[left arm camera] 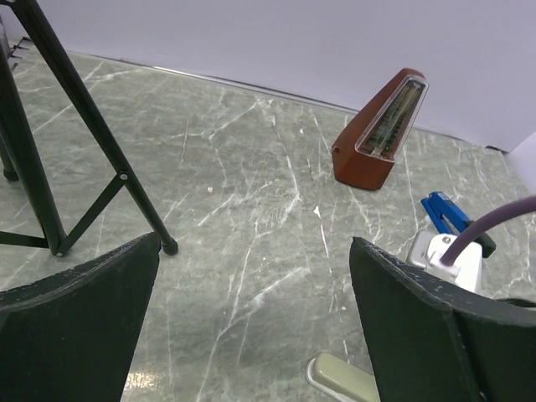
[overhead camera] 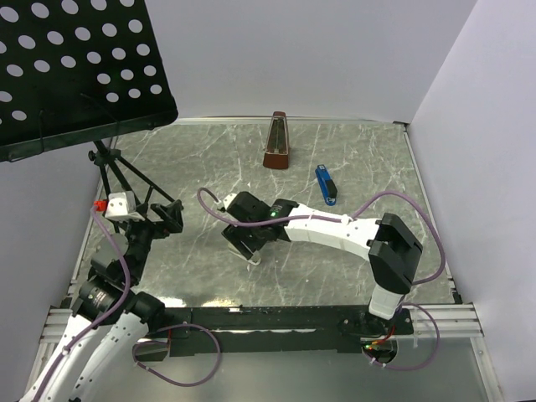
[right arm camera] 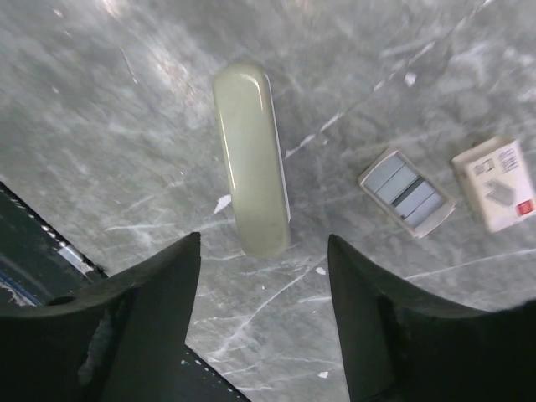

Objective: Load the staples into the stapler

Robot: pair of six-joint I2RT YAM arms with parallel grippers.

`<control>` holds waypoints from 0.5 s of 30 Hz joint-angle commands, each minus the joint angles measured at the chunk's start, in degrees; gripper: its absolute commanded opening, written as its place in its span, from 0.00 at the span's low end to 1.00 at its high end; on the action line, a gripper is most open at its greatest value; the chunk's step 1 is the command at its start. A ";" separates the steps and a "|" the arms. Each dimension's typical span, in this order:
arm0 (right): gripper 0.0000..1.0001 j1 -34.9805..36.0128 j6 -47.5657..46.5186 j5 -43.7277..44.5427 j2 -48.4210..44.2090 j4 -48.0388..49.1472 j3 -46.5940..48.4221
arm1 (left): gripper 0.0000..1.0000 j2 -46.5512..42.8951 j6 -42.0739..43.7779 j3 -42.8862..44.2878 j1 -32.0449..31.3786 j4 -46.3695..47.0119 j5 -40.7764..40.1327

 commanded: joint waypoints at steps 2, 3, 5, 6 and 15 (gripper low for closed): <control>0.76 0.38 -1.05 -0.39 -0.39 -2.07 3.71 | 1.00 -1.89 -0.03 -0.47 0.44 2.49 -0.09; 0.77 0.38 -0.96 -0.83 0.14 -1.89 3.88 | 0.99 -1.98 -0.03 -0.47 0.53 2.49 0.00; 0.77 0.38 -1.22 -1.45 1.72 -1.63 4.32 | 0.99 -2.24 -0.12 -0.56 0.53 2.58 0.00; 0.77 0.46 -1.23 -1.45 2.33 -1.63 4.41 | 0.99 -2.33 -0.12 -0.56 0.61 2.49 0.09; 0.67 0.38 -0.87 -2.68 9.45 0.92 4.59 | 0.99 -3.21 -0.21 -0.56 0.88 2.58 0.09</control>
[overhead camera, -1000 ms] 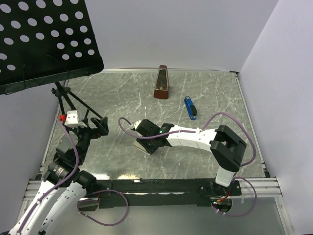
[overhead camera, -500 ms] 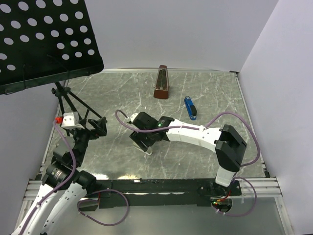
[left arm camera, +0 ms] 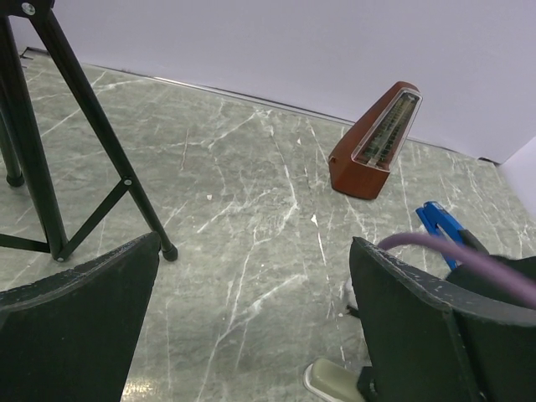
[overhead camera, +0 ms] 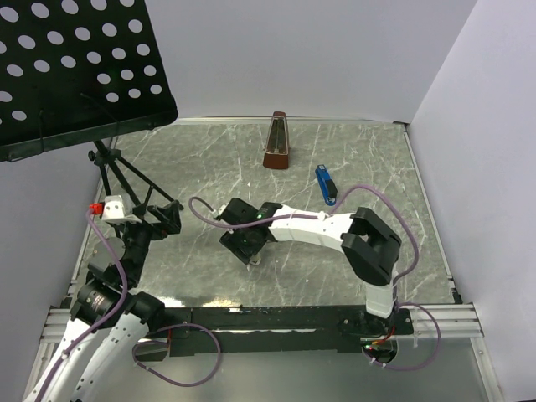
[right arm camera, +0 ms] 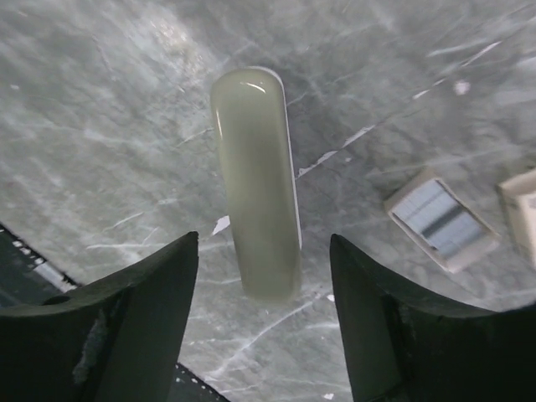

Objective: Load the staples into the stapler

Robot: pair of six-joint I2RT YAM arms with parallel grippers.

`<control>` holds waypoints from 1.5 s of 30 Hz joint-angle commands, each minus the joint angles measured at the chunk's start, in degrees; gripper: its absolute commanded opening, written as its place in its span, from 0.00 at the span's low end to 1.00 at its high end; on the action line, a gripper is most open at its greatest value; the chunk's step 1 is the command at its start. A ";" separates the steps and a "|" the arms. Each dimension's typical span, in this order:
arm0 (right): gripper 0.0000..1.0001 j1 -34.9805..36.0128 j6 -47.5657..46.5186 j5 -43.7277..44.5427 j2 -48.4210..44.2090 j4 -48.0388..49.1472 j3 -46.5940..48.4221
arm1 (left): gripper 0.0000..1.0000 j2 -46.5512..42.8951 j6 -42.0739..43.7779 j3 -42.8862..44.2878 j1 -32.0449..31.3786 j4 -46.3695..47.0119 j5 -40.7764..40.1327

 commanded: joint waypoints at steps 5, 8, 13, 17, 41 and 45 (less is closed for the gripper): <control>0.46 0.55 -0.35 -0.26 1.77 1.12 2.16 | 0.99 -1.09 -0.05 -0.25 0.44 2.47 0.18; 0.30 0.38 -0.79 0.19 -0.16 0.77 2.16 | 0.99 -1.09 -0.05 -0.43 0.44 2.82 0.44; 0.23 -2.26 -0.61 0.19 -5.35 0.06 1.37 | 0.99 -0.92 -0.05 -0.43 0.44 2.82 0.53; 0.23 -7.17 0.00 5.27 -8.69 -1.96 0.58 | 0.99 -0.83 -0.05 -0.43 0.53 2.82 0.70; 0.33 -36.36 7.12 9.41 2.11 1.64 -0.82 | 0.99 -1.27 -0.40 -0.51 1.59 3.00 0.97; 0.53 -36.54 7.12 8.89 -0.08 3.22 -1.88 | 0.99 -1.36 -0.49 -0.51 1.85 3.08 1.49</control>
